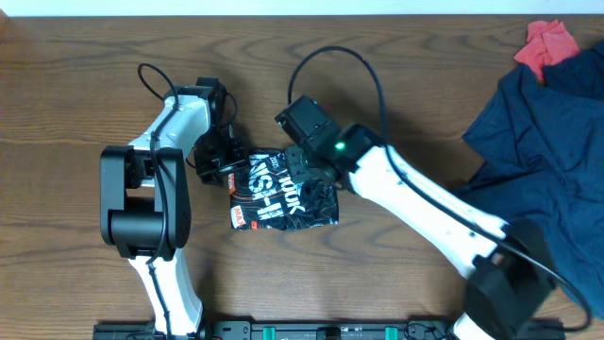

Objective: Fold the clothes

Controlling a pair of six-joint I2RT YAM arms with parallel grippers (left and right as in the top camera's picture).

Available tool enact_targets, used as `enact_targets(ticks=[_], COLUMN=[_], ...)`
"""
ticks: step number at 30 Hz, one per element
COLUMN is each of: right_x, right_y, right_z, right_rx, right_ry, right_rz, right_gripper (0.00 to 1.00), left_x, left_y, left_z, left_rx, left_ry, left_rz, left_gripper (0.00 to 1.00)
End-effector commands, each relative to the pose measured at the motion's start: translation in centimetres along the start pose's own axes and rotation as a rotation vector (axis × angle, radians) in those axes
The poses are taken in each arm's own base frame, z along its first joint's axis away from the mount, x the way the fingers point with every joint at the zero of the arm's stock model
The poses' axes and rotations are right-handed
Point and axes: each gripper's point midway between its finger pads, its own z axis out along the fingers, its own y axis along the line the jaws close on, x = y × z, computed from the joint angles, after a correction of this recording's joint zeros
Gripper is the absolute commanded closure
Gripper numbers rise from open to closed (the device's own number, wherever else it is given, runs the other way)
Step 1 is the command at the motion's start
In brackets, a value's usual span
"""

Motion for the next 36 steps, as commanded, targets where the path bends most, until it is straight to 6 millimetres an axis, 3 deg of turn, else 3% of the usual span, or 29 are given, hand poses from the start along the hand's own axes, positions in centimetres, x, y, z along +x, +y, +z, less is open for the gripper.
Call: enact_targets(ticks=[1, 5, 8, 11, 13, 20, 24, 28, 31, 34, 36], right_x=[2.0, 4.5, 7.8, 11.3, 12.5, 12.8, 12.5, 12.7, 12.8, 12.7, 12.8], right_y=[0.5, -0.4, -1.7, -4.2, -5.9, -6.3, -6.5, -5.7, -4.5, -3.3, -3.0], right_z=[2.1, 5.6, 7.4, 6.9, 5.8, 3.4, 3.1, 3.1, 3.3, 3.6, 3.7], right_rx=[-0.042, -0.006, 0.048, 0.182, 0.285, 0.311, 0.313, 0.265, 0.206, 0.150, 0.146], right_ry=[0.097, 0.208, 0.349, 0.499, 0.543, 0.565, 0.551, 0.568, 0.577, 0.577, 0.575], right_rz=[-0.108, -0.108, -0.077, 0.014, 0.057, 0.057, 0.089, 0.119, 0.135, 0.141, 0.133], right_gripper=[0.63, 0.67, 0.77, 0.85, 0.87, 0.83, 0.83, 0.83, 0.83, 0.84, 0.85], left_x=[0.3, 0.3, 0.4, 0.4, 0.4, 0.8, 0.2, -2.1, -5.0, -6.9, -7.6], left_y=[0.4, 0.4, 0.4, 0.4, 0.4, 0.5, 0.2, -1.5, -3.3, -4.2, -4.5], left_z=[0.7, 0.7, 0.7, 0.7, 0.7, 0.3, -2.6, -7.4, -10.5, -10.9, -9.9], left_rx=[-0.019, -0.019, -0.019, -0.020, -0.020, -0.026, -0.027, 0.036, 0.089, 0.110, 0.109], left_ry=[0.027, 0.026, 0.028, 0.030, 0.030, 0.035, -0.050, -0.273, -0.463, -0.537, -0.533], left_rz=[0.012, 0.013, 0.013, 0.012, 0.012, 0.011, 0.027, 0.096, 0.162, 0.189, 0.194], left_gripper=[0.39, 0.39, 0.39, 0.39, 0.39, 0.39, 0.38, 0.32, 0.30, 0.30, 0.30])
